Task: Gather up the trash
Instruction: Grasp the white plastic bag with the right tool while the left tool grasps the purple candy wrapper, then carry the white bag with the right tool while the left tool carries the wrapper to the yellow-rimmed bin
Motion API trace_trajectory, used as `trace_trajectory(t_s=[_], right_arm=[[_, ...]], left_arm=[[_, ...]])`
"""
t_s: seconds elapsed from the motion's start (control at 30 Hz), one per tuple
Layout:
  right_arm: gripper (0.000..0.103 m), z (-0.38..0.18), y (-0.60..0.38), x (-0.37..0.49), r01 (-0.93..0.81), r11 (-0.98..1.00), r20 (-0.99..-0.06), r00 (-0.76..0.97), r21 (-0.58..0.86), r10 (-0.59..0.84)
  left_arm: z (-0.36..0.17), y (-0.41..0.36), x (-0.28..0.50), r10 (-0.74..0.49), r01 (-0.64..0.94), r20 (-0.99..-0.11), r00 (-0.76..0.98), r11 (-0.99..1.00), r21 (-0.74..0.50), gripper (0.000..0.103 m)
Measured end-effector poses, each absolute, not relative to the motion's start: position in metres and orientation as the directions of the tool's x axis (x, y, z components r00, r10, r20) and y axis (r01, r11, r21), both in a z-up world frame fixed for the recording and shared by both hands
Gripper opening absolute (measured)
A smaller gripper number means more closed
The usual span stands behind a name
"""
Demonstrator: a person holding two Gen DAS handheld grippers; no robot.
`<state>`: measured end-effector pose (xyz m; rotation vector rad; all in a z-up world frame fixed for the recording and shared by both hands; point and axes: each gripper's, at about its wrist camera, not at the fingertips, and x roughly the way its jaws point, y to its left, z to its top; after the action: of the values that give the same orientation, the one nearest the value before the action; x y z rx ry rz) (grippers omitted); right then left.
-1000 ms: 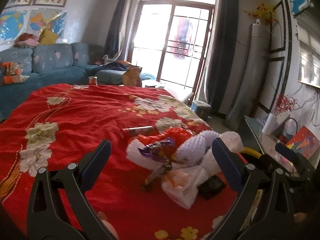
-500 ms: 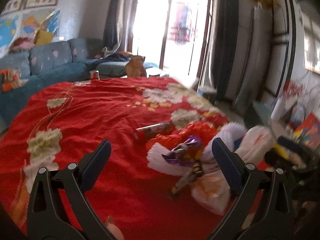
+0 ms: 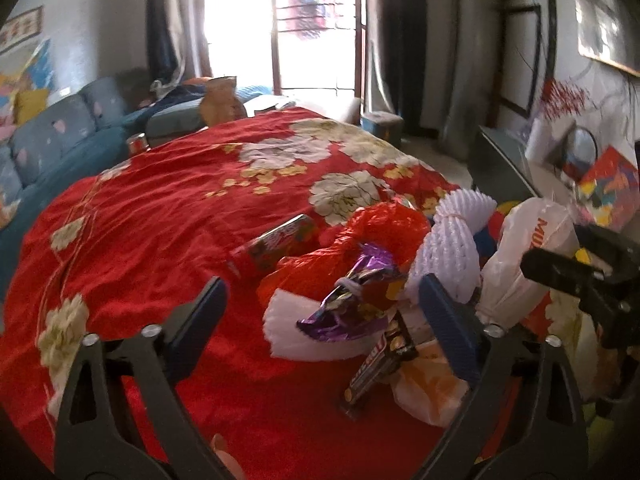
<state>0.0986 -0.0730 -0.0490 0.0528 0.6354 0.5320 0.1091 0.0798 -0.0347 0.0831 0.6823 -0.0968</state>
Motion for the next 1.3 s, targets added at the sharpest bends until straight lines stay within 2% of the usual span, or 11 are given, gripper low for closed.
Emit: trace_trajectory(t_s=[0.1,0.3,0.4,0.47,0.53,0.6,0.7,1.3], right_arm=[[0.078,-0.05,-0.073,0.103,-0.461,0.86,-0.563,0.659,0.22,0.498],[0.066,-0.053,-0.074,0.109,-0.475,0.845,-0.577,0.628,0.246,0.522],[0.059,-0.054,-0.074,0.112,-0.491,0.833,-0.579,0.612,0.256,0.539],[0.056,-0.054,-0.073,0.112,-0.497,0.828,-0.579,0.606,0.259,0.545],[0.052,-0.055,-0.072,0.11,-0.504,0.823,-0.58,0.599,0.262,0.552],[0.049,-0.055,-0.074,0.109,-0.502,0.822,-0.575,0.602,0.267,0.554],[0.047,-0.053,-0.077,0.107,-0.501,0.822,-0.563,0.61,0.271,0.557],[0.045,-0.013,-0.108,0.094,-0.458,0.849,-0.463,0.713,0.263,0.527]], left_arm=[[-0.036,0.07,0.122,-0.063,0.155,-0.658,0.75,0.984,0.083,0.073],[-0.046,0.053,0.136,-0.074,0.248,-0.714,0.696,0.958,0.143,0.06],[-0.051,0.052,0.143,-0.08,0.27,-0.738,0.67,0.953,0.141,0.059],[-0.053,0.054,0.146,-0.097,0.278,-0.748,0.656,0.953,0.12,0.054],[-0.055,0.056,0.148,-0.11,0.278,-0.758,0.643,0.956,0.097,0.036],[-0.057,0.061,0.149,-0.126,0.27,-0.764,0.633,0.961,0.065,0.033],[-0.056,0.066,0.149,-0.141,0.261,-0.759,0.636,0.964,0.039,0.019],[-0.003,0.071,0.126,-0.277,0.24,-0.624,0.731,0.96,-0.144,0.015]])
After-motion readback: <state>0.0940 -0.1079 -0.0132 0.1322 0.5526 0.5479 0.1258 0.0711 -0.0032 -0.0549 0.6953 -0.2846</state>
